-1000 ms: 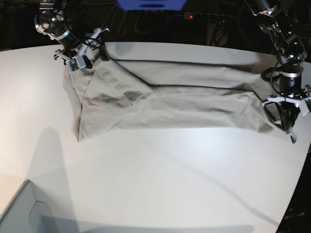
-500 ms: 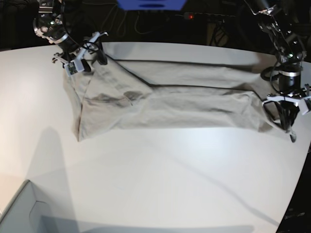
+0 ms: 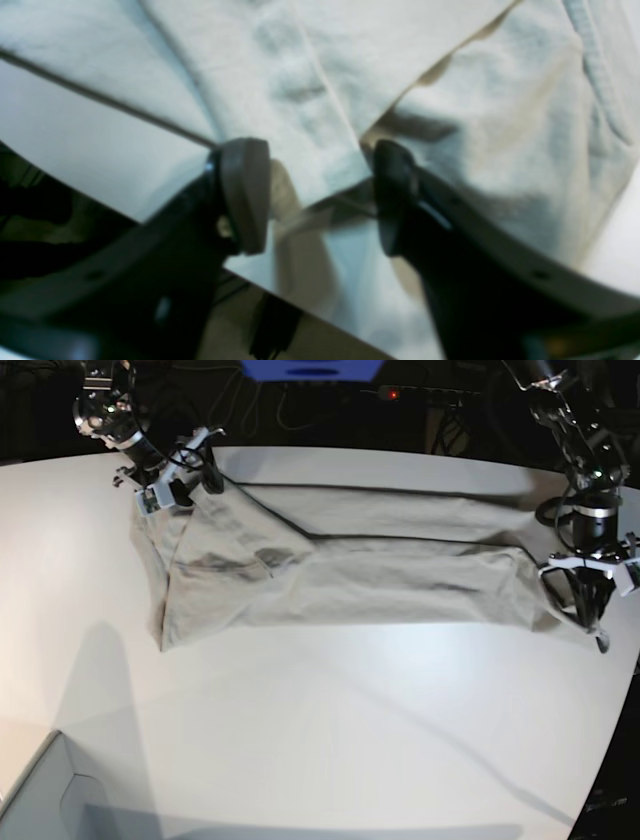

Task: Layout the t-shirt on the table in an organized manner, then fold the t-shirt properly
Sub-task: 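Hold the folded shirt with both grippers and straighten its edge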

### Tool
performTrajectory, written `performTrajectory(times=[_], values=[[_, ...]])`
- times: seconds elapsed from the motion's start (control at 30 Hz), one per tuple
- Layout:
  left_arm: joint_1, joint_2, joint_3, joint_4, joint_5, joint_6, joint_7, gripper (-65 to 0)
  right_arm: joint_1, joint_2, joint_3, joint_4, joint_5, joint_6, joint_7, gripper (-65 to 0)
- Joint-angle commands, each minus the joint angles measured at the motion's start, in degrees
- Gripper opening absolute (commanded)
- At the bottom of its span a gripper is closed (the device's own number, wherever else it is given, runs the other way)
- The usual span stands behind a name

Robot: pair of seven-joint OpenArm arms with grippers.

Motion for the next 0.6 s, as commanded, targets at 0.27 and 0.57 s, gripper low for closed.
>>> performTrajectory(times=[0.27,0.57], values=[[-0.4,-0.5,-0.1,1.0,-0.8,-0.1,-1.8,-64.9,-0.5,0.1,0.3,5.9,0.1,0.2,0.1,-65.0],[-0.5,-0.5,-0.1,1.0,-0.7,-0.1,-1.8,-64.9,3.5,0.2,0.1,10.7,0.1,0.2,-0.1,-65.0]])
